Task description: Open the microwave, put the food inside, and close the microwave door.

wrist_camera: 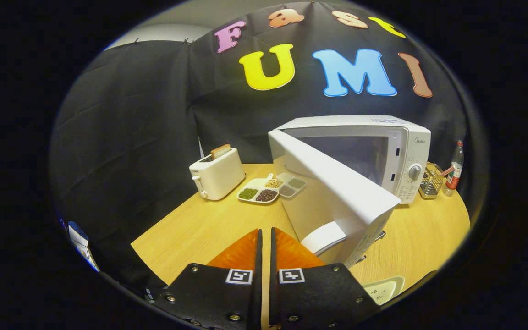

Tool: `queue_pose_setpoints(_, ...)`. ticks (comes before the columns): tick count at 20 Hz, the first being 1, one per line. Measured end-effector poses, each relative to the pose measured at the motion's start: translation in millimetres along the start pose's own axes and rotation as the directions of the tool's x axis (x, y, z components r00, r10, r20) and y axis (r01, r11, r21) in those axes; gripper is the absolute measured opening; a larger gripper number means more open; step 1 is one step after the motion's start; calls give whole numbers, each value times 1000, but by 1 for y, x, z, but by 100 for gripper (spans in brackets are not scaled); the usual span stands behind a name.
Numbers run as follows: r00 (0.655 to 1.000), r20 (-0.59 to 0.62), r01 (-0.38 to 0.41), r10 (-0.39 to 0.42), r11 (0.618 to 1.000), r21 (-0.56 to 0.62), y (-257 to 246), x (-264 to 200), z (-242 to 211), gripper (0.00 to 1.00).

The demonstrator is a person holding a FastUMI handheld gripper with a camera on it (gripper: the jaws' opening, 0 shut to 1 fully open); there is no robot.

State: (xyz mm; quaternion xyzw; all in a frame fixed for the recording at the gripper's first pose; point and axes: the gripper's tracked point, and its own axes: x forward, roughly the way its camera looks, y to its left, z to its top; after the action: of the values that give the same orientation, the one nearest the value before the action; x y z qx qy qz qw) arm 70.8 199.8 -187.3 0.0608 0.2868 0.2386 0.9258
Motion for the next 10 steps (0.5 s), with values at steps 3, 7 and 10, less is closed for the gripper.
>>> queue_pose_setpoints(3, 999, 8, 31, -31, 999, 22, -24, 13, 9, 7)
queue_pose_setpoints(7, 997, 19, 73, -74, 995, 62, -60, 31, 23, 7)
queue_pose_setpoints(10, 994, 16, 110, -112, 990, 94, -90, 45, 32, 7)
